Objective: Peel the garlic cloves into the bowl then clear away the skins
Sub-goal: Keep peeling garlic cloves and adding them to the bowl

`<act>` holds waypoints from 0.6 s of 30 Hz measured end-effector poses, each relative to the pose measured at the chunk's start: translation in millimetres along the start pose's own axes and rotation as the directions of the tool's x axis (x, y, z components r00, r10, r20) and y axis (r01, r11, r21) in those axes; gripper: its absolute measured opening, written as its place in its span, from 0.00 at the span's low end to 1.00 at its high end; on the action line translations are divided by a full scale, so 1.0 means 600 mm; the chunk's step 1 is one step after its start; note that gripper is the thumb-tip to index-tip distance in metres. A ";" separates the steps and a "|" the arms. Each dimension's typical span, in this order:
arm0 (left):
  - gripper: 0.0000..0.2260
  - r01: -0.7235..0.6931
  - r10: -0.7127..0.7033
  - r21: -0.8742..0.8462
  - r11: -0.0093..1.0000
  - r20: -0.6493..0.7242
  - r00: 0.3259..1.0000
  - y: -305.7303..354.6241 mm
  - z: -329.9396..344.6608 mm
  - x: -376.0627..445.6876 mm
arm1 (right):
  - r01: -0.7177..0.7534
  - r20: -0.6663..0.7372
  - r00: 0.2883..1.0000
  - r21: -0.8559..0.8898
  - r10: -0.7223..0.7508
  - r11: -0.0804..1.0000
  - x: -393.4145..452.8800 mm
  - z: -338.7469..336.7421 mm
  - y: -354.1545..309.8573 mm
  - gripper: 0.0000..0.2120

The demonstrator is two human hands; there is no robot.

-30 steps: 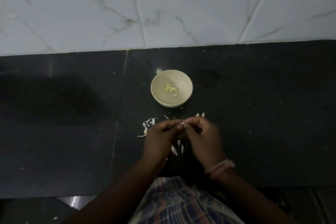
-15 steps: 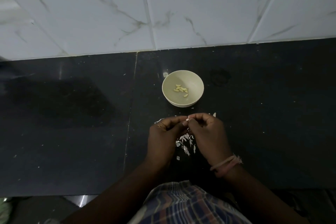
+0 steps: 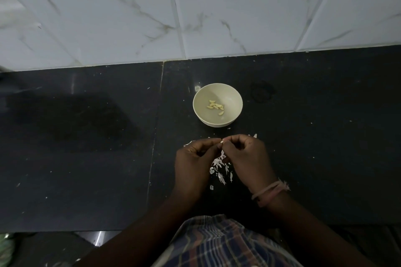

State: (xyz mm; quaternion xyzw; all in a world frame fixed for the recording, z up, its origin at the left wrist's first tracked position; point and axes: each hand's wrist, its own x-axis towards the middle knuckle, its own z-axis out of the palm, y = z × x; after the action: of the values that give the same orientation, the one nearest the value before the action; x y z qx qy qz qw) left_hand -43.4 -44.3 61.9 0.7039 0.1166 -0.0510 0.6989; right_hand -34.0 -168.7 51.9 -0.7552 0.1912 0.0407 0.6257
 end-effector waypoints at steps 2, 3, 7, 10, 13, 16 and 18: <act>0.06 -0.013 0.013 0.028 1.000 0.006 1.000 -0.002 -0.002 0.001 | -0.009 0.032 0.999 0.006 0.009 1.000 0.002 -0.004 0.001 0.03; 0.06 -0.023 0.022 0.043 0.999 0.017 1.000 -0.003 -0.003 0.002 | -0.012 0.047 0.999 0.013 0.012 1.000 0.004 -0.006 0.001 0.03; 0.08 -0.075 0.068 0.110 0.991 0.068 0.995 -0.003 -0.004 0.009 | 0.029 0.039 0.999 0.009 -0.030 1.000 0.006 -0.010 0.001 0.04; 0.08 -0.103 0.091 0.155 0.983 0.086 0.992 -0.005 -0.004 0.011 | 0.045 0.020 0.999 -0.023 -0.045 0.999 0.005 -0.007 0.006 0.05; 0.08 -0.109 0.093 0.179 0.978 0.100 0.991 -0.008 -0.006 0.016 | 0.036 0.031 0.999 -0.036 -0.035 0.999 0.008 -0.006 0.010 0.05; 0.09 -0.122 0.098 0.203 0.971 0.126 0.987 -0.009 -0.005 0.022 | 0.009 0.033 0.999 -0.027 -0.008 1.000 0.010 -0.006 0.011 0.05; 0.08 -0.083 0.060 0.174 0.981 0.134 0.989 -0.008 -0.005 0.026 | -0.006 0.032 0.999 -0.004 0.006 1.000 0.012 -0.006 0.009 0.05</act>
State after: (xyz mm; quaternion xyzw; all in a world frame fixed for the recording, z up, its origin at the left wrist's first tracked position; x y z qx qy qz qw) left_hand -29.5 -40.1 53.8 0.7629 0.0409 -0.0810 0.6402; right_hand -29.9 -174.9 45.8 -0.7550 0.1834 0.0549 0.6272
